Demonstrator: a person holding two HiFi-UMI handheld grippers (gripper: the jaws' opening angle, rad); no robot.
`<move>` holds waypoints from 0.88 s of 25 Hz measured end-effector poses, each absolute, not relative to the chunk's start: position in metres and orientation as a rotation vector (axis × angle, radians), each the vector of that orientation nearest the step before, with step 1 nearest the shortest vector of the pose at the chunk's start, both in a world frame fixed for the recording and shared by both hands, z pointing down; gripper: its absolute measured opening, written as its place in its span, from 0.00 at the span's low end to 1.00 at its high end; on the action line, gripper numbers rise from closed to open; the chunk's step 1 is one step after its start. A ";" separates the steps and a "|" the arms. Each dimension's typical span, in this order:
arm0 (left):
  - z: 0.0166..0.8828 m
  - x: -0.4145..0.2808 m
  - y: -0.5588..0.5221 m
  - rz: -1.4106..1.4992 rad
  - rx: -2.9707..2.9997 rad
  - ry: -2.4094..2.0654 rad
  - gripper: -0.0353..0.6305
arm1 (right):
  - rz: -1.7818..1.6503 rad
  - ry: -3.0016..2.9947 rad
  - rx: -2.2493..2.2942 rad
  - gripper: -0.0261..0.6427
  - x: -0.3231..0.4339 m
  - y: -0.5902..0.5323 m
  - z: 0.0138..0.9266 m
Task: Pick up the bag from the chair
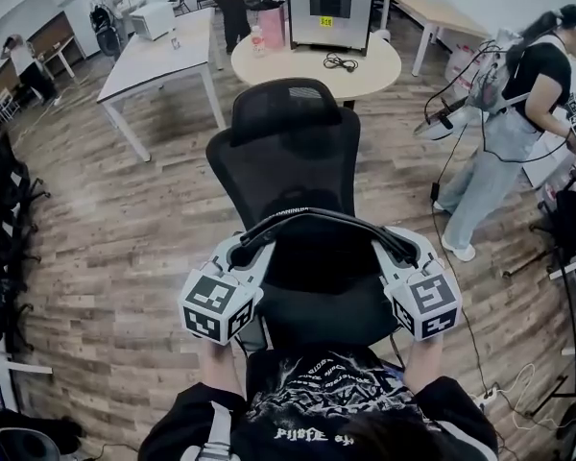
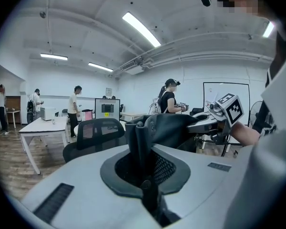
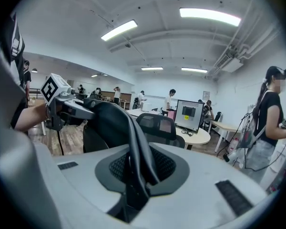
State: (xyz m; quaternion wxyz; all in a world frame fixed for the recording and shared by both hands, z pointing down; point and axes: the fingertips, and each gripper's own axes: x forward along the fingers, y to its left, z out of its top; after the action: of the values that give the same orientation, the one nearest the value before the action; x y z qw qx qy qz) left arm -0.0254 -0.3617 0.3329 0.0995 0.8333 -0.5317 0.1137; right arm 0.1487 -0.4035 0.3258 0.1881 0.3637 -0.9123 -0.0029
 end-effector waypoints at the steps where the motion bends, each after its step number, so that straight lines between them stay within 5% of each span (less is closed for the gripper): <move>1: 0.331 -0.026 -0.362 0.333 2.467 -1.579 0.08 | -0.029 -2.565 1.024 0.14 0.148 -0.405 0.322; 22: 0.318 -0.020 -0.348 0.380 2.497 -1.635 0.07 | -0.111 -2.582 1.032 0.13 0.150 -0.400 0.313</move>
State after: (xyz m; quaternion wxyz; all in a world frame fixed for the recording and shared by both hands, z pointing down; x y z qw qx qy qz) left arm -0.0196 -0.3484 0.3179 0.0664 0.8281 -0.5422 0.1261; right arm 0.1497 -0.3999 0.3132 0.1785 0.3649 -0.9129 -0.0394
